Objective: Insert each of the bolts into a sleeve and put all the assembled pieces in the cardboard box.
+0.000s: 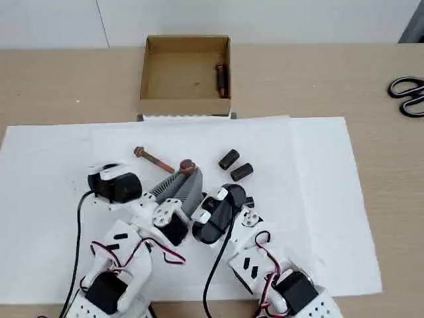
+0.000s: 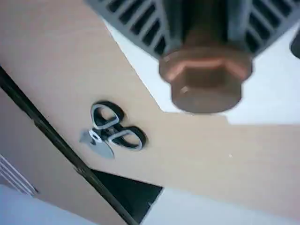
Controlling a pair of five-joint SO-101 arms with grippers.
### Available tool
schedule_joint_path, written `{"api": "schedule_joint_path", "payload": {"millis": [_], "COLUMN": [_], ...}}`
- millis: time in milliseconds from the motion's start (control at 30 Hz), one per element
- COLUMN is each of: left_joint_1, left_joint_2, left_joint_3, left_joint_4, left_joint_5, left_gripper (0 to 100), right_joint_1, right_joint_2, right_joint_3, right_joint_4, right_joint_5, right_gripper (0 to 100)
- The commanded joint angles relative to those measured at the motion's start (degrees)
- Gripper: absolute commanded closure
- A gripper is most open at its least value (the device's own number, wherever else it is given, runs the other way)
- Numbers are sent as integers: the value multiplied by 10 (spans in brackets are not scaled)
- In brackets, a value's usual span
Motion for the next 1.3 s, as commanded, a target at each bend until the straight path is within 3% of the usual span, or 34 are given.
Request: {"api": "schedule_joint_path", "payload": {"millis": [0,733,933,1267], "left_joint_1": [-11,-15,-25,-31], "left_joint_2": [-5,-6,-6,-6], "left_joint_3": [-19,-41,-13,52], "left_joint_4": [-22,-75,-76,-145], "left_joint_5": [-2,-4,-11,-11], "left_gripper": [994,994,994,994], "right_joint_1": [-2,-3,-5,-5], "right_joint_2": [-7,-7,-7,-7], "right_joint_3": [-13,-4,-6,-33], "right_joint_4": [-13,-14,-17,-17], "right_joint_5": [3,2,2,1], "right_gripper": [996,996,996,996]}}
